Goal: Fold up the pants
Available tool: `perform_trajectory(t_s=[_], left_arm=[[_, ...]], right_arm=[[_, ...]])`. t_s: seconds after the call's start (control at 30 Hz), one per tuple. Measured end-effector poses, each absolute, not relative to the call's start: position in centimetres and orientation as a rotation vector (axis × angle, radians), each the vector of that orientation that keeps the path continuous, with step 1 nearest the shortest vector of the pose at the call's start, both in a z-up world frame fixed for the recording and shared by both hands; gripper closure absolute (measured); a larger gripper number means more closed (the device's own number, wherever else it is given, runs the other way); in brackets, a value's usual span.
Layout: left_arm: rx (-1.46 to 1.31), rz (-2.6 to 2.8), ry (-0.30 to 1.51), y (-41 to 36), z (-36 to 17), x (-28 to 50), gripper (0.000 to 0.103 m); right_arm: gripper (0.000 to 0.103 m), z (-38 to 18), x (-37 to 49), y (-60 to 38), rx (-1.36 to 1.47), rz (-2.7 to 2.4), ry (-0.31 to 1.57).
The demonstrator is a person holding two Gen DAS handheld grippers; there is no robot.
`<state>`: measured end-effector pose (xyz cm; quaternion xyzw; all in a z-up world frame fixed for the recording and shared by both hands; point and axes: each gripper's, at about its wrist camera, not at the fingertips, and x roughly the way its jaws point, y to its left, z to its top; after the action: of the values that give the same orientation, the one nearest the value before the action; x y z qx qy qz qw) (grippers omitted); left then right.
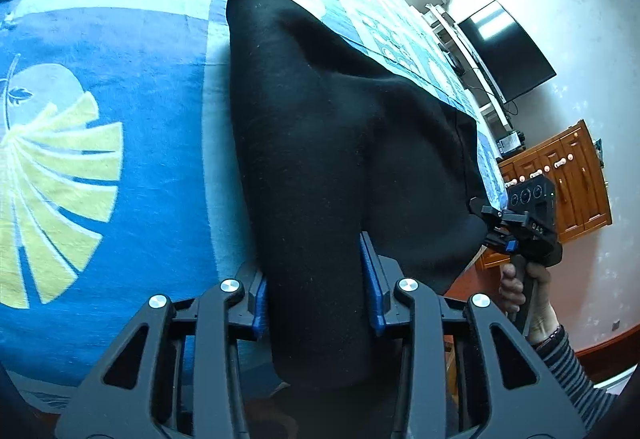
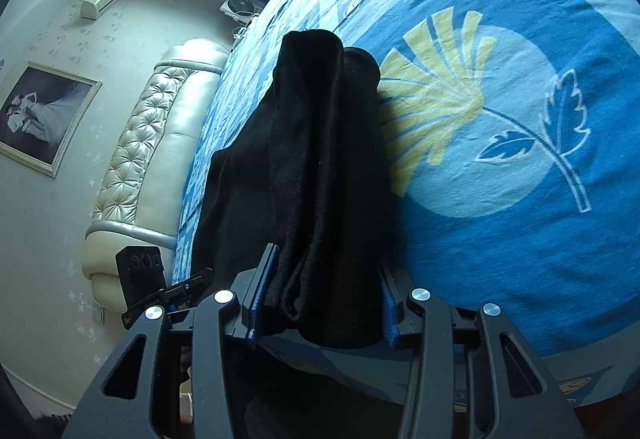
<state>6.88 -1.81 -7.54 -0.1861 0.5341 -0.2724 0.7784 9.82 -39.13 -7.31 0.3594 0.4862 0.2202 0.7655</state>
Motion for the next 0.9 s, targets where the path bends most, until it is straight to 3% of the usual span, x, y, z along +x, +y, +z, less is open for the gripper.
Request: perform_trajectory(t_s=[0.9], left_arm=[[-0.472, -0.498, 1.139, 3.5, -7.3, 4.4, 0.062]], right_arm=[[0.058, -8.3, 12.3, -34.2, 0.757, 0.575, 1.093]])
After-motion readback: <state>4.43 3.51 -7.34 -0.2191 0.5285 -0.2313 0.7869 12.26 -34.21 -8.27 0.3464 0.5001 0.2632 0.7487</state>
